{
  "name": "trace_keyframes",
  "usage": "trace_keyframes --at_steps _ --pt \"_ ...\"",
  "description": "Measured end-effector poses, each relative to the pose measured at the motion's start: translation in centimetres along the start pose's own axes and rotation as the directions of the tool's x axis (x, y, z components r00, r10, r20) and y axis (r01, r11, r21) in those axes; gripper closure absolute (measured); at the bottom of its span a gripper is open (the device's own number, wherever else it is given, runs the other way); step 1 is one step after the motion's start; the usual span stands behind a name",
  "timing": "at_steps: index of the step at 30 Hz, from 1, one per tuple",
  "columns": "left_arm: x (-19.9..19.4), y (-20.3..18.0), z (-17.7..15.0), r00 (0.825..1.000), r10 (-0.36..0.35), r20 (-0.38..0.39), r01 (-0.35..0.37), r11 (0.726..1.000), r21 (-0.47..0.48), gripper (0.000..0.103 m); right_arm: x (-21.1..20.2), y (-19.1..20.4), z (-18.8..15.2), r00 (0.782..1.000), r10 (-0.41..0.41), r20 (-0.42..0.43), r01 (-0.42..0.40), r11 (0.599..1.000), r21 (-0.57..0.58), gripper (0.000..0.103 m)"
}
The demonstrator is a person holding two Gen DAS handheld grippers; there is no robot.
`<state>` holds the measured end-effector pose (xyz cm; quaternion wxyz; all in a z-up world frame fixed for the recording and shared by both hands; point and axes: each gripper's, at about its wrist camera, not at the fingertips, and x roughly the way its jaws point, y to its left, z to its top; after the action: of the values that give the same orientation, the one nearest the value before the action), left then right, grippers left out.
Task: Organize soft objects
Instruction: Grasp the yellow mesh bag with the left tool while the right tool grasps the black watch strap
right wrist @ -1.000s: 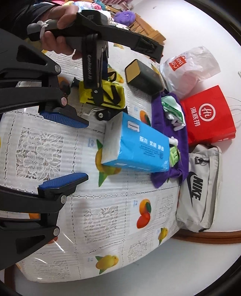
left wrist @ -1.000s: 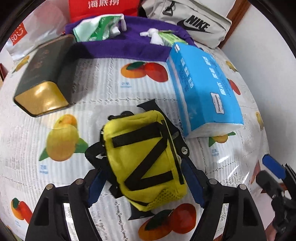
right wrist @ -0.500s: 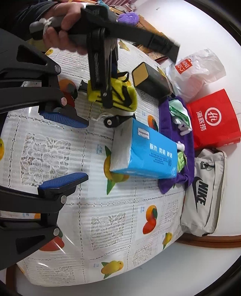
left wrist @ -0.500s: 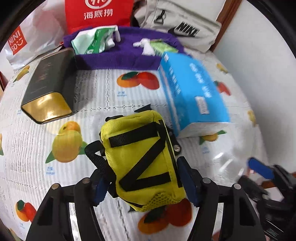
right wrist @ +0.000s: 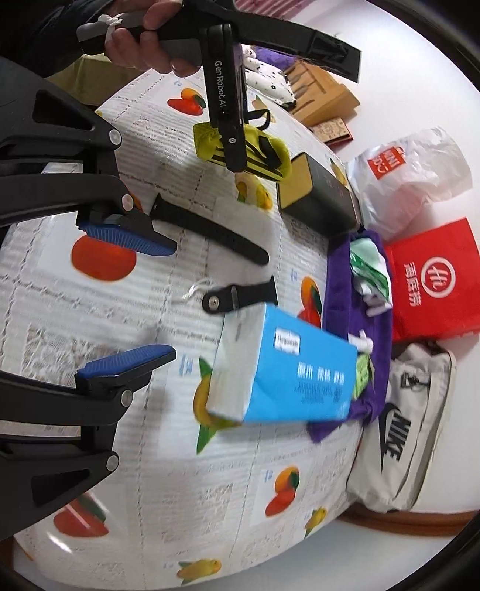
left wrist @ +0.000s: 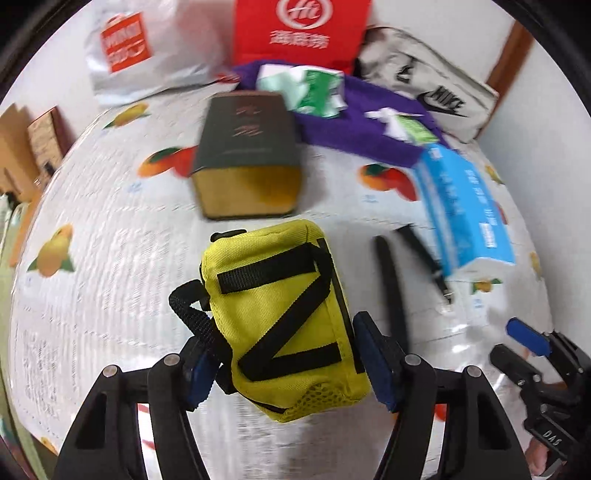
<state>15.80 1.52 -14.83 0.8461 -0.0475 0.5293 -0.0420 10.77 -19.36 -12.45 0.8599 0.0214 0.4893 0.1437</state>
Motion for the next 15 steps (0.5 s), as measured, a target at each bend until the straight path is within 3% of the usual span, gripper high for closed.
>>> trace_keyframes --at_steps 7,11,15 --pt "1.3 2.4 -1.0 0.999 0.036 -0.026 -0.037 0.999 -0.037 0.036 2.5 2.9 0.7 0.996 0.091 -0.001 -0.091 0.996 -0.024 0.052" --pt "1.6 3.1 -1.5 0.999 0.017 -0.029 -0.018 0.999 -0.049 0.034 4.3 4.7 0.9 0.996 0.091 -0.015 -0.091 0.994 -0.055 0.053" --pt "1.5 3.2 -1.6 1.0 0.003 -0.023 -0.004 0.998 -0.055 0.034 5.9 6.0 0.7 0.997 0.074 -0.037 -0.077 0.993 -0.092 0.061"
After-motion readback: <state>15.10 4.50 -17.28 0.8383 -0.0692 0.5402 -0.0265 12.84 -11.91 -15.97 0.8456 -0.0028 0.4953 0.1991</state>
